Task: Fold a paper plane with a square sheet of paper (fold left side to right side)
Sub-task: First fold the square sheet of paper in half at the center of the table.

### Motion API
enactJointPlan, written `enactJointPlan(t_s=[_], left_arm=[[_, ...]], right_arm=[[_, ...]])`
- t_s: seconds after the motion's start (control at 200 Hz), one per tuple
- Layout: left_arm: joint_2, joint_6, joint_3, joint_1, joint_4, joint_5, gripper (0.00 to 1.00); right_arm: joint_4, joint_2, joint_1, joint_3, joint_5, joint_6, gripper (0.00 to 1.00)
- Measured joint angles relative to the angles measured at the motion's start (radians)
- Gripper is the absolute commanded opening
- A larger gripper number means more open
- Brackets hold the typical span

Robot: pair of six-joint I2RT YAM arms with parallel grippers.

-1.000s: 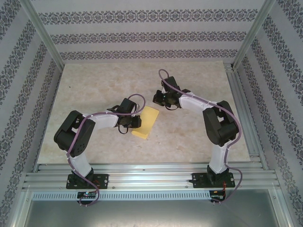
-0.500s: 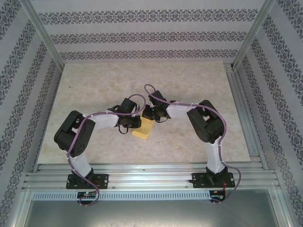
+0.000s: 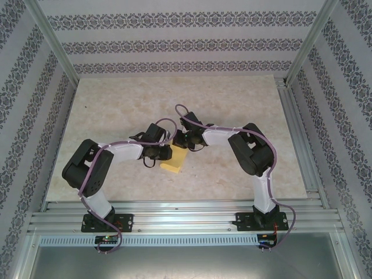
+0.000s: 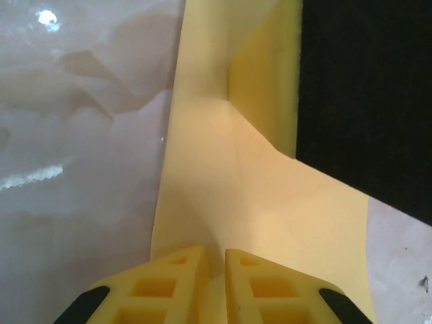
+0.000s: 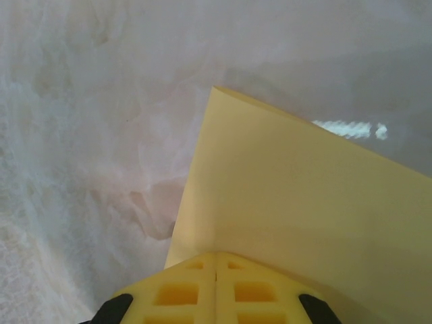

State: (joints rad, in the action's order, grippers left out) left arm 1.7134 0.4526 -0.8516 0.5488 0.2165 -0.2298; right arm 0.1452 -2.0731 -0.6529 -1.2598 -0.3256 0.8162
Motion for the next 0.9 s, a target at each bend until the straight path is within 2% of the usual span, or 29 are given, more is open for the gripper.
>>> enactJointPlan(t_s=[0.54, 0.904], left_arm=[[-0.106, 0.002, 0.122, 0.0, -0.018, -0.016, 0.18], [-0.256, 0.058, 0.274, 0.002, -0.017, -0.043, 0.18]], right_arm=[[0.007, -0.005, -0.006, -0.002, -0.025, -0.004, 0.0], [0.01, -0.006, -0.006, -0.004, -0.027, -0.006, 0.0]])
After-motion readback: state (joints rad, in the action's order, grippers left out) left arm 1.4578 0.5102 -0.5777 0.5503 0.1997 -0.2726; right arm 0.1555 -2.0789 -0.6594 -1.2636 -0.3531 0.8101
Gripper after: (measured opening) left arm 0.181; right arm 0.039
